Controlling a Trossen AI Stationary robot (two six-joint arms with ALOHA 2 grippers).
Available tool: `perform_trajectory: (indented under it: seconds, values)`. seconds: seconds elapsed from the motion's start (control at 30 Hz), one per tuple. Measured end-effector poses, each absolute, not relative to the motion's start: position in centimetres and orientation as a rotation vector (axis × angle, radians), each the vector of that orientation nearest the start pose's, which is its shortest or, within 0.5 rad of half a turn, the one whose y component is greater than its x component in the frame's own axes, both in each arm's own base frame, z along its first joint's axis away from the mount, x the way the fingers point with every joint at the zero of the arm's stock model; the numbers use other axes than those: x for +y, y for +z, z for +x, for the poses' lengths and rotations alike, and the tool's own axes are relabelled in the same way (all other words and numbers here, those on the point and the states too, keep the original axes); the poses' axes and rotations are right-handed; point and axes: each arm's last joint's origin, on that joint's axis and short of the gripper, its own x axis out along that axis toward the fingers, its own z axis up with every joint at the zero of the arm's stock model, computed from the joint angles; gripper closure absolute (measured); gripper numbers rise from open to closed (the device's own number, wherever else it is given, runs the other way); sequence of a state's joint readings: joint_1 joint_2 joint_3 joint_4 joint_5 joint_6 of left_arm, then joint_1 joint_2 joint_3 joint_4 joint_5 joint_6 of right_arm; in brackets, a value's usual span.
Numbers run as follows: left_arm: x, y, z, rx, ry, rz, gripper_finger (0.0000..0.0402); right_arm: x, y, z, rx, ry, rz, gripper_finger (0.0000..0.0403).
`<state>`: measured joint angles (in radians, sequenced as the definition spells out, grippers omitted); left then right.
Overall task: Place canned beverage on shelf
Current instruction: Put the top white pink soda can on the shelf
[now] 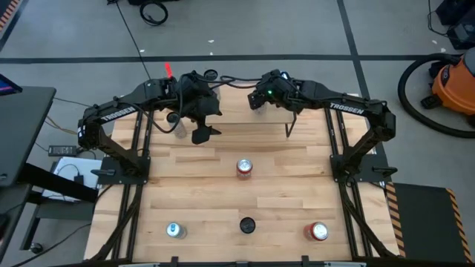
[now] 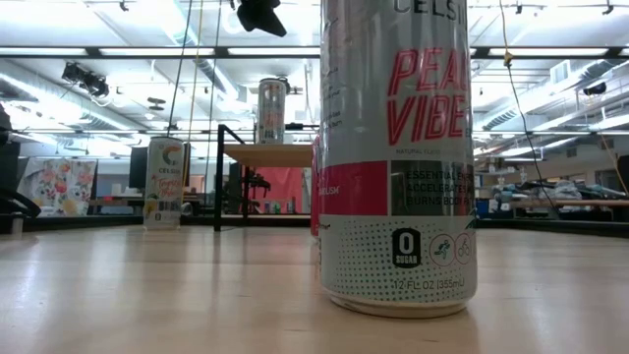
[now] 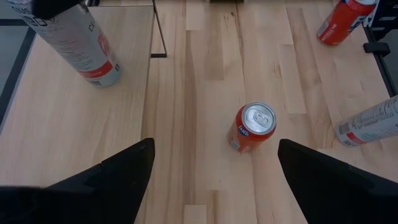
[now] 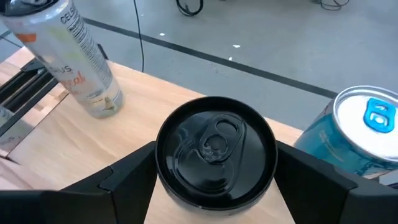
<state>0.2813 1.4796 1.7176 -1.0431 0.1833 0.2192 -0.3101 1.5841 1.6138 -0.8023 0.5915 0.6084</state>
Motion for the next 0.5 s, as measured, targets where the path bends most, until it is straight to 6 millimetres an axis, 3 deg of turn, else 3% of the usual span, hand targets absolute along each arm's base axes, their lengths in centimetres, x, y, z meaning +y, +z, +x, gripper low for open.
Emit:
perform_trajectory:
  seconds: [0.27,0.5]
  values:
    - [7.4,41.3,27.7,0.789,0.006,0.022,0.0049,-11.7,39.0,30.5,0.405,-1.049,0.352,0.0094]
    - [7.4,41.3,27.7,0.789,0.006,0.022,0.0049,-11.2,41.2,29.7,0.327,-0.926,0.317,0.0095]
